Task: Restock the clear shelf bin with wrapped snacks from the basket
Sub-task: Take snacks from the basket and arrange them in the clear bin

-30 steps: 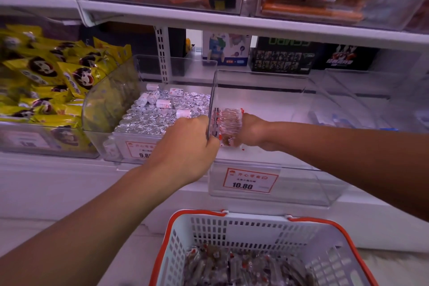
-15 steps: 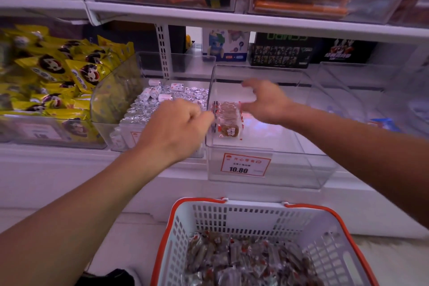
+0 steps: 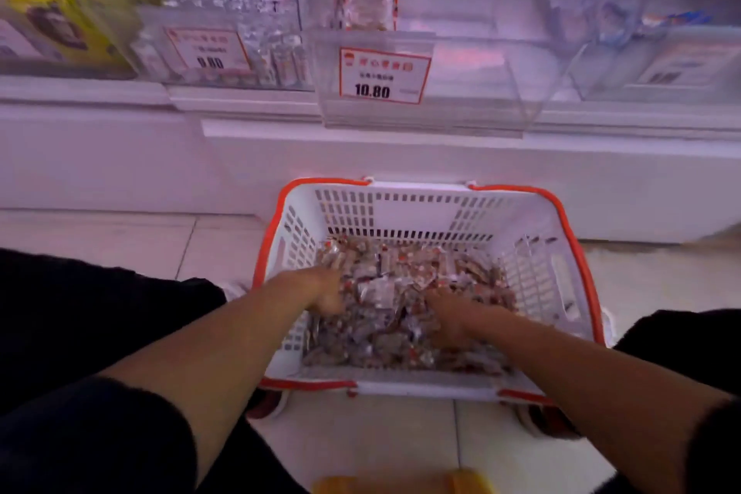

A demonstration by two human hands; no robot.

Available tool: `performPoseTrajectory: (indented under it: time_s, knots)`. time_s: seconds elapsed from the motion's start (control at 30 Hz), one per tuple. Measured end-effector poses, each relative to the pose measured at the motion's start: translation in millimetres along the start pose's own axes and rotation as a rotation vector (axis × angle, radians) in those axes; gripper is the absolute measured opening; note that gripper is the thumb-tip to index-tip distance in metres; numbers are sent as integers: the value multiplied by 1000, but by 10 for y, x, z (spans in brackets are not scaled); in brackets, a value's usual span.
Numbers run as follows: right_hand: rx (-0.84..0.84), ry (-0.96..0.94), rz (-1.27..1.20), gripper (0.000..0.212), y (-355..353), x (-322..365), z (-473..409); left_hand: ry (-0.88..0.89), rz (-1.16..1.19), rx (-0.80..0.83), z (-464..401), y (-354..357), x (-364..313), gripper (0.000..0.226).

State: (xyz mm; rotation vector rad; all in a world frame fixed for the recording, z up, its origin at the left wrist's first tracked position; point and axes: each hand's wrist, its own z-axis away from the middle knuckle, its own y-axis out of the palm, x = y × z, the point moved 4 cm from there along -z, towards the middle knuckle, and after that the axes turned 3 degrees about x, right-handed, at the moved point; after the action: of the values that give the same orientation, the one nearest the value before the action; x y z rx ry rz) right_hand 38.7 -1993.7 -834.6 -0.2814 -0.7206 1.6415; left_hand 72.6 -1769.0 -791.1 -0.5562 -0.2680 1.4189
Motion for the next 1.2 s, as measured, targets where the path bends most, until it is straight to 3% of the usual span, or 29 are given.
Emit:
performPoseTrajectory:
  time_s: [0.1, 0.17, 0.23, 0.3, 0.37, 0.43, 0.57, 0.67, 0.8, 1.0, 1.1, 1.2]
  knots:
    - [-34, 34, -96, 98, 254, -169, -123, -50, 301, 70, -310, 545, -30, 88]
    - [-99, -5, -151, 90, 288, -175, -210, -54, 297, 28, -446, 730, -117, 95]
    - [-116, -96, -72, 84, 324, -76, -286, -29, 271, 4, -552, 847, -209, 91]
    - [-150, -124, -48, 83, 356, 19, -333, 24, 400, 64, -622, 908, -291, 87]
    - [-169, -131, -25, 68, 368, 127, -378, 75, 492, 71, -650, 915, -331, 66]
    - [-164, -137, -13, 45, 331, 228, -426, 102, 437, -22, -673, 884, -327, 51]
    - [-77, -70, -47, 19, 268, 241, -498, 202, 381, -70, -665, 892, -355, 53]
    - [42, -78, -124, 35, 306, 159, -486, 245, 344, -7, -637, 945, -372, 62]
    - [154, -80, 9, 41, 348, 189, -433, 188, 267, -34, -647, 967, -448, 48]
    - [50, -37, 62, 30, 365, 216, -391, 148, 186, -119, -670, 984, -591, 24]
    - [45, 22, -127, 24, 215, 47, -331, 188, 251, -119, -617, 911, -544, 14]
    - [45, 114, -664, 18, -26, -180, -227, 153, 387, -81, -543, 826, -457, 17]
